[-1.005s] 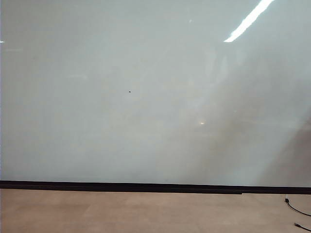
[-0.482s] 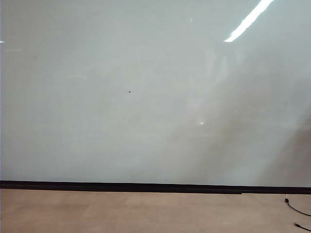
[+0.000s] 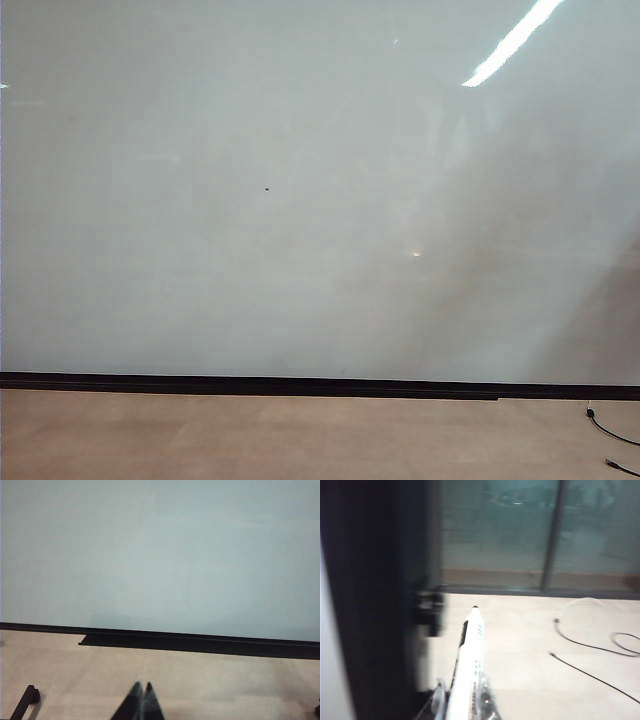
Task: Pick up the pen on the shelf to the right of the whiteboard and write the letter A.
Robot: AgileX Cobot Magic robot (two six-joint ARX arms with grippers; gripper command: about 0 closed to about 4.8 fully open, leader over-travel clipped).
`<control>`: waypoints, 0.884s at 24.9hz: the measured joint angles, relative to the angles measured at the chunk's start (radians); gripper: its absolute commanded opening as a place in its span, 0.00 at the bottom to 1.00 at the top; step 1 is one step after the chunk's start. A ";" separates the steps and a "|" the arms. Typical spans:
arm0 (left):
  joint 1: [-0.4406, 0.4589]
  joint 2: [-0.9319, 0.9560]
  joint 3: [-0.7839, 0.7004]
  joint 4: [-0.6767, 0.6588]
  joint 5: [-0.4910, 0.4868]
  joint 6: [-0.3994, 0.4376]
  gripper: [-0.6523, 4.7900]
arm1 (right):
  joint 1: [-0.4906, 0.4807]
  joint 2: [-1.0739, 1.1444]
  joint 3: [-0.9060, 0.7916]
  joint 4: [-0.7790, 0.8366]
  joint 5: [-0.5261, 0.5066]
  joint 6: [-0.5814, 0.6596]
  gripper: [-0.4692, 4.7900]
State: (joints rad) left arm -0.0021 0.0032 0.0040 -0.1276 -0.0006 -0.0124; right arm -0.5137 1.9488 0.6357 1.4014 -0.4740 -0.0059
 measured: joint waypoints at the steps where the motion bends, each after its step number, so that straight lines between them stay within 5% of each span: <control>1: 0.000 0.000 0.000 0.000 0.000 0.000 0.11 | -0.001 0.000 0.000 0.000 0.018 -0.002 0.07; 12: 0.000 0.000 0.000 0.000 0.000 0.000 0.11 | 0.011 -0.089 -0.058 -0.005 0.125 -0.002 0.07; 17: 0.000 0.000 0.000 0.000 0.000 0.000 0.11 | 0.045 -0.294 -0.249 -0.008 0.342 -0.002 0.07; 22: 0.000 0.000 0.000 0.000 0.000 0.000 0.11 | 0.128 -0.523 -0.413 -0.006 0.451 -0.001 0.07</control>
State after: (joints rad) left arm -0.0021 0.0032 0.0040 -0.1276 -0.0006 -0.0124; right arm -0.3859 1.4258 0.2226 1.3949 -0.0227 -0.0071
